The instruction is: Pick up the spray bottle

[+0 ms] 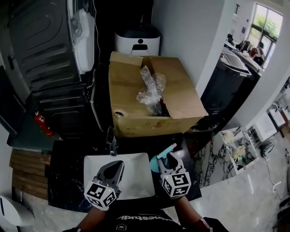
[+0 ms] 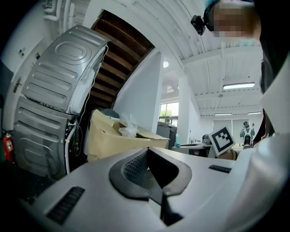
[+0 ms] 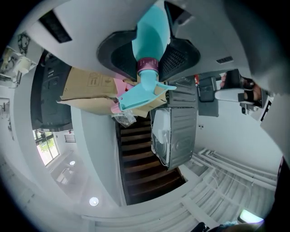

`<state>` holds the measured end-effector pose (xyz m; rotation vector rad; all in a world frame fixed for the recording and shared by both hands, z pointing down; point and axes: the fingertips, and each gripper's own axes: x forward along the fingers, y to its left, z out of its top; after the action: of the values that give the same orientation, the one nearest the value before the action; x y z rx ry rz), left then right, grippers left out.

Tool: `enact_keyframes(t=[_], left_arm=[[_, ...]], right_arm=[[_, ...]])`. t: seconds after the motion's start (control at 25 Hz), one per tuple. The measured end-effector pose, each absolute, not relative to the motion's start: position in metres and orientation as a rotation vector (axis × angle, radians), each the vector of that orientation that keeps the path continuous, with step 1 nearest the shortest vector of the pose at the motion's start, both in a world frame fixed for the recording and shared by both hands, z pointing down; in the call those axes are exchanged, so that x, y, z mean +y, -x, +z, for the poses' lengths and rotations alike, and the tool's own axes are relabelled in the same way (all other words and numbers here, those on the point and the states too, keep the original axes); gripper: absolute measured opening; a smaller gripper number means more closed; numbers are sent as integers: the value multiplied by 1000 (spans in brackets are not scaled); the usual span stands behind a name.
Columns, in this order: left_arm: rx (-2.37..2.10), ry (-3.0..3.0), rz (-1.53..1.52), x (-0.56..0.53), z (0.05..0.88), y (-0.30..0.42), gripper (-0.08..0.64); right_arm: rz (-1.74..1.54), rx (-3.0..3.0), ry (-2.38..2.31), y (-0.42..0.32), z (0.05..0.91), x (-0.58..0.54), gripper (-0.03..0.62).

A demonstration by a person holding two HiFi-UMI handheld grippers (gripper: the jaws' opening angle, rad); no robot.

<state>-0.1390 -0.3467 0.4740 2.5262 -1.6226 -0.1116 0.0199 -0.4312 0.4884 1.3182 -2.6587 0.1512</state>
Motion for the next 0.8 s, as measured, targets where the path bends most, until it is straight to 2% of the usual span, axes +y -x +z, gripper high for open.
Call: enact_keyframes(t=[0.36,0.8], left_arm=[[-1592,-2559,-143,-344,469,137,15],[-1582,-2579,-157,-340,465,140,15]], right_arm=[[190,-2704,-1190,12,484,-374,178],[155,-2703,-1190,19,481,-360,178]])
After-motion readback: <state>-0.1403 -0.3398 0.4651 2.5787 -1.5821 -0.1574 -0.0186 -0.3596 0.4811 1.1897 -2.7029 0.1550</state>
